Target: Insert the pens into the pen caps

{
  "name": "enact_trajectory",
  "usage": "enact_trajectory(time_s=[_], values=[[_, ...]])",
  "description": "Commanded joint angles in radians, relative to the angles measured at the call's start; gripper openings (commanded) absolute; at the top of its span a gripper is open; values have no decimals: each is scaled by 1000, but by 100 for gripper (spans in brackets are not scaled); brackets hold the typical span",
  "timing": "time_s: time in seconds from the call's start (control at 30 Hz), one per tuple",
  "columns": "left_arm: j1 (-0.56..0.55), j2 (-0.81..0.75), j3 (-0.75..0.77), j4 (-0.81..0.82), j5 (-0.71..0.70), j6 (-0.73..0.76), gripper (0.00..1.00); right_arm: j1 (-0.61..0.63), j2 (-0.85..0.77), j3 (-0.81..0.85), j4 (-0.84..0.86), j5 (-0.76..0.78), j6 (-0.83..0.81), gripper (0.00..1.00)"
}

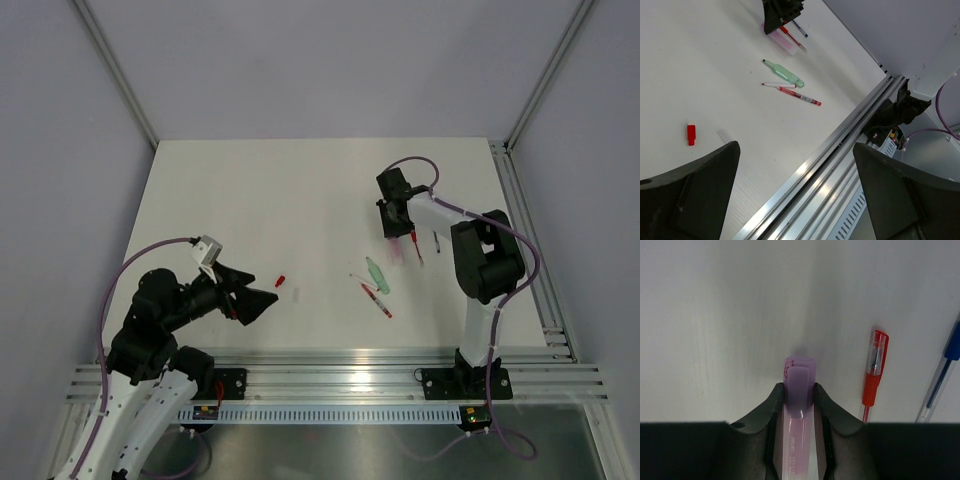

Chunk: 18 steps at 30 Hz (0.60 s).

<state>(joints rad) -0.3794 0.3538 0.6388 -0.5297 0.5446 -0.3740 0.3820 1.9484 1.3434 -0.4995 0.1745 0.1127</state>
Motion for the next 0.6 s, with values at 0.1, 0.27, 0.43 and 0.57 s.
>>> enact_trajectory(time_s=[0.1,0.27,0.43,0.57], values=[[-4,-4,4,28,-21,12,99,-9,-20,37,-53,45,28,35],[-1,8,2,30,-26,10,99,-9,-120,31,-47,66,48,45],[22,23,2,27,-44,10,99,-6,-310,-62,-24,4,87,51],[48,36,1,30,-46,9,99,55,-466,-212,34,-102,131,51]])
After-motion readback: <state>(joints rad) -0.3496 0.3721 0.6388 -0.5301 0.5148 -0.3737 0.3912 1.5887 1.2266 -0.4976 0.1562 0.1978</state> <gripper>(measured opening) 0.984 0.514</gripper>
